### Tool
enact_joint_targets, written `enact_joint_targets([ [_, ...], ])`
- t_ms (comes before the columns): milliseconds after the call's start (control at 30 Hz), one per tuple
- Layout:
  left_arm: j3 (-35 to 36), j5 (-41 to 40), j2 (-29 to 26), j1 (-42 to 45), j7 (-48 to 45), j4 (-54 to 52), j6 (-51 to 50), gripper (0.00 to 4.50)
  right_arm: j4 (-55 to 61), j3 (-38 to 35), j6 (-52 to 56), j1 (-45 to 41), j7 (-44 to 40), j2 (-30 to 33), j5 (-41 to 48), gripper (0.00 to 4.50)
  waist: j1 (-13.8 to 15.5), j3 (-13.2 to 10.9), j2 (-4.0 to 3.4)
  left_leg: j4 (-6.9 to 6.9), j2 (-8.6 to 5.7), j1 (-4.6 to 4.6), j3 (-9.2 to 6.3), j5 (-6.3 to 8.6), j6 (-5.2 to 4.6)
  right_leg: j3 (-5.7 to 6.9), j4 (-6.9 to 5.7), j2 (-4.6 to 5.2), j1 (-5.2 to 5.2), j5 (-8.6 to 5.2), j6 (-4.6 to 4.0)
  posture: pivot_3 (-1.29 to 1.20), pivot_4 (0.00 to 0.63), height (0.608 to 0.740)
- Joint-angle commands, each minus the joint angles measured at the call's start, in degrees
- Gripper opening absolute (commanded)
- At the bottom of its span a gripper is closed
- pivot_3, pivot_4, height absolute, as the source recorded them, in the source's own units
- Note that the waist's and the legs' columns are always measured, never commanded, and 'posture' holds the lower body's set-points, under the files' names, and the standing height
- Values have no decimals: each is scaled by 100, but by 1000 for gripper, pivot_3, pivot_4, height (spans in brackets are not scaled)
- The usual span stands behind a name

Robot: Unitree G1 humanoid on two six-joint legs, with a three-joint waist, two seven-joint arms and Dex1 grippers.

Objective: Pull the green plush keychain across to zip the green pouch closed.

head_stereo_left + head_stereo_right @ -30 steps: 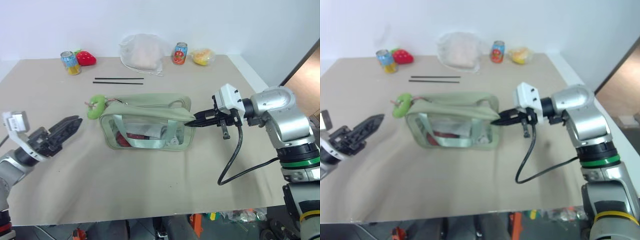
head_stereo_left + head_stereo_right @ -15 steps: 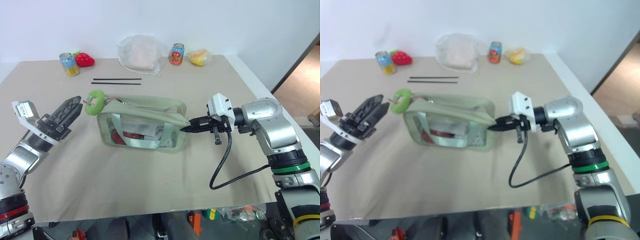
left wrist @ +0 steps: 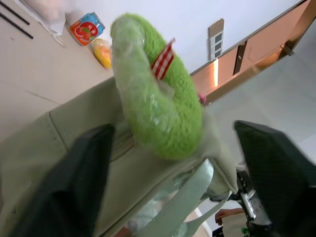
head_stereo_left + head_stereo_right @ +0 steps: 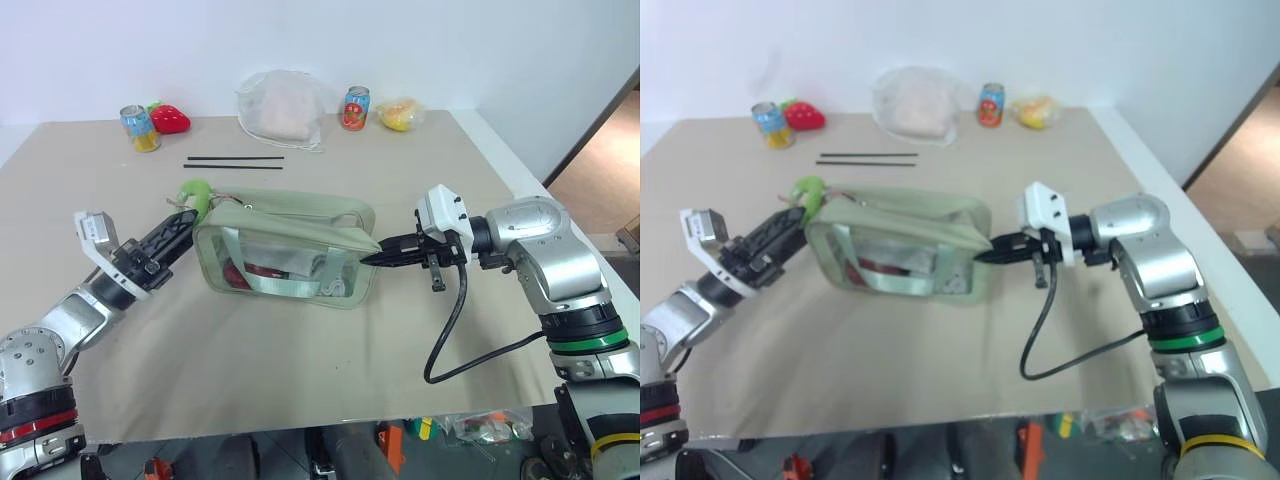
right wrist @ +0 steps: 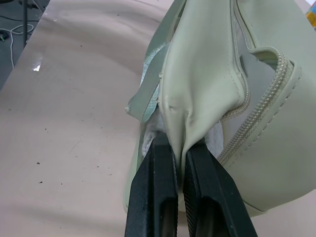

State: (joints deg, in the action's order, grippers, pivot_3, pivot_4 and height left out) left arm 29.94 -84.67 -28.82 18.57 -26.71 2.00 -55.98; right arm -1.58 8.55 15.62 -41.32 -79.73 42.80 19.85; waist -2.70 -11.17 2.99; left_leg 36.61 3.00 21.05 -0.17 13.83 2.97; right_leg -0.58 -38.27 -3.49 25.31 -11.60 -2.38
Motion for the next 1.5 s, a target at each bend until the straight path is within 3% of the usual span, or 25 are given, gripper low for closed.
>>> enact_joint_targets([
  [33,320,-226,-2,197,165,72,238,2406,188,-196,-37,-46,21,67,72,0,-1,0,0,0,0,0,0,0,0,0,0,0,0,0,0,0,150,740],
  [100,377,-287,16,234,211,93,291,1698,169,-187,-49,-47,20,65,66,0,-1,0,0,0,1,0,0,0,0,0,0,-2,0,0,0,0,150,740],
  [367,245,-365,114,282,279,-133,299,1698,98,-174,-90,-95,29,28,50,0,0,0,0,-1,-1,0,1,0,1,-1,1,0,0,0,0,0,150,740],
  [667,-295,-461,183,1058,353,-792,371,1698,104,-149,-109,-95,80,-10,25,0,-9,-1,2,-3,-6,-1,1,-9,17,-16,0,-3,-1,2,4,0,150,740],
  [800,-388,-471,181,875,320,-930,274,1698,142,-159,-105,-52,116,-14,36,0,-6,-1,2,-6,-3,0,0,-10,19,-17,1,-7,0,2,3,0,150,740],
  [1267,-592,-534,501,611,740,-720,369,1698,96,-140,-135,-97,172,-81,38,0,-3,-1,2,-5,-6,0,-1,-13,24,-20,0,-8,-1,4,7,0,150,740],
  [1500,-830,-294,325,911,814,-305,86,1698,119,-162,-146,-71,208,-99,23,0,-1,-1,2,-4,-7,-1,-4,-15,25,-21,0,-9,-2,6,10,0,150,740],
])
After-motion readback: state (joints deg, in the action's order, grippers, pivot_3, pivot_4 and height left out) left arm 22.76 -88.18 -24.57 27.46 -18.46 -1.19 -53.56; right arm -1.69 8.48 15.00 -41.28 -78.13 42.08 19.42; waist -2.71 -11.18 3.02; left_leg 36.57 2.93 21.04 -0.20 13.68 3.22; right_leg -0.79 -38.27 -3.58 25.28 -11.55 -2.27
